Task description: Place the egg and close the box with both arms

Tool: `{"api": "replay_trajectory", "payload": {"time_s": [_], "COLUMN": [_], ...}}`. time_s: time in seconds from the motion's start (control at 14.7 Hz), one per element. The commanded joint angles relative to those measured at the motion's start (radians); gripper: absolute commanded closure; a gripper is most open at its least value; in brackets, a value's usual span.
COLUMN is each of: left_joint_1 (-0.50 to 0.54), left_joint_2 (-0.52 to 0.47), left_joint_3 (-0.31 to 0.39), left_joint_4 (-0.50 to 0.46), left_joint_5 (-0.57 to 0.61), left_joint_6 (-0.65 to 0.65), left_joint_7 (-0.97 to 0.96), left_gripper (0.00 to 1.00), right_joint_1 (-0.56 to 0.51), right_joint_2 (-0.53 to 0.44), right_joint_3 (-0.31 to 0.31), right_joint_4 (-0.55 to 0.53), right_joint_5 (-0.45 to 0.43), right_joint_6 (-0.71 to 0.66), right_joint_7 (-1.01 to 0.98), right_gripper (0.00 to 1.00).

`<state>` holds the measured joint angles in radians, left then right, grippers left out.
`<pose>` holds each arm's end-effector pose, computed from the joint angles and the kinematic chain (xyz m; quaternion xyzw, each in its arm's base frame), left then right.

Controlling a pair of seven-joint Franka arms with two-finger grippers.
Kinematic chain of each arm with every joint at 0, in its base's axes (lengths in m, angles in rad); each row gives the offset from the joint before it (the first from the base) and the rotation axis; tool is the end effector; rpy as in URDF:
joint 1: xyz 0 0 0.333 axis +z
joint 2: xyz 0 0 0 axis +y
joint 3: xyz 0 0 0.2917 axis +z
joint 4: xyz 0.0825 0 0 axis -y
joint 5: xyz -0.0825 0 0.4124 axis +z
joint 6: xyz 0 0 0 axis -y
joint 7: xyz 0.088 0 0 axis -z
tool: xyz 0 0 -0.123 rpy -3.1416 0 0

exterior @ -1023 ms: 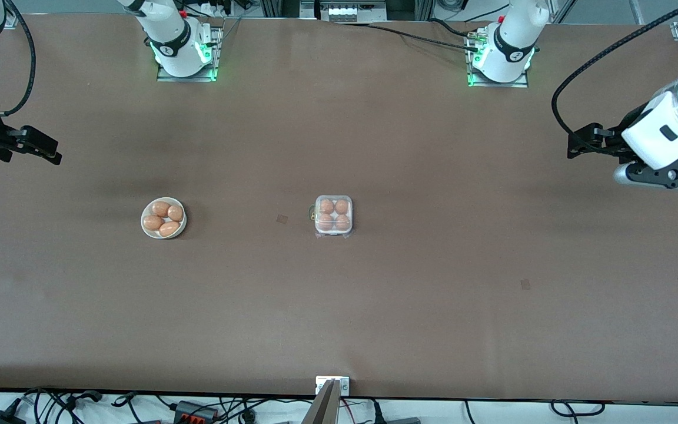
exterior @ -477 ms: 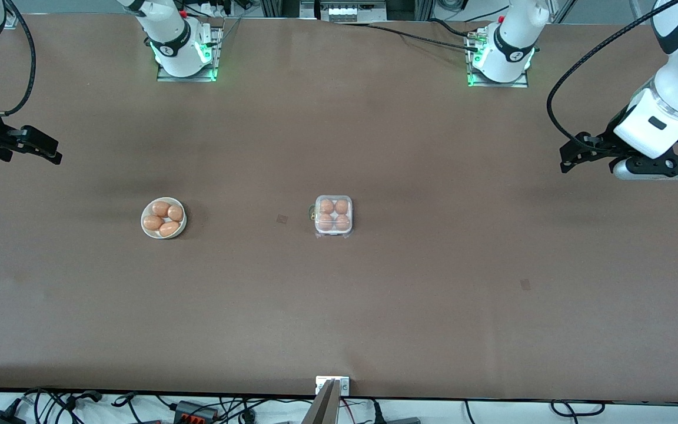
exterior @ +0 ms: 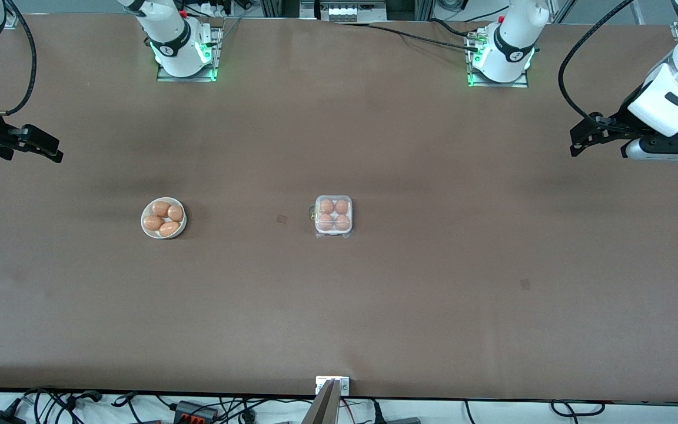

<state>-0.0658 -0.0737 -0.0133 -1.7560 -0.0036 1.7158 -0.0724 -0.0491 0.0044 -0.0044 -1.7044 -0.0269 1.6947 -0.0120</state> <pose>0.5701 -0.0458 0.5461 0.9999 -0.0031 0.0166 0.0026 0.5889 -0.0345 0.5251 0.9997 -0.0190 -0.0075 0.0131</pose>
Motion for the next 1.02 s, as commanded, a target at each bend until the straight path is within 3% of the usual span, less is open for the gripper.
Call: {"api": "replay_trajectory", "payload": {"time_s": [0.0, 0.95], "left_joint_1": [0.0, -0.005], "left_joint_2": [-0.003, 0.002], "left_joint_3": [0.001, -0.011], "left_joint_4": [0.01, 0.016], "left_joint_5": [0.014, 0.014], "left_joint_6": [-0.022, -0.035], "left_joint_7": [0.022, 0.014], "left_gripper": [0.0, 0.0], "right_joint_1": [-0.001, -0.001], "right_joint_2": [-0.017, -0.026], "right_joint_3": [0.001, 0.0], "right_joint_4": [-0.015, -0.015], "right_joint_5": [-0.013, -0.013], "right_joint_6": [-0.007, -0.023], "right_joint_7": [-0.013, -0.013], "right_gripper": [0.0, 0.0]}}
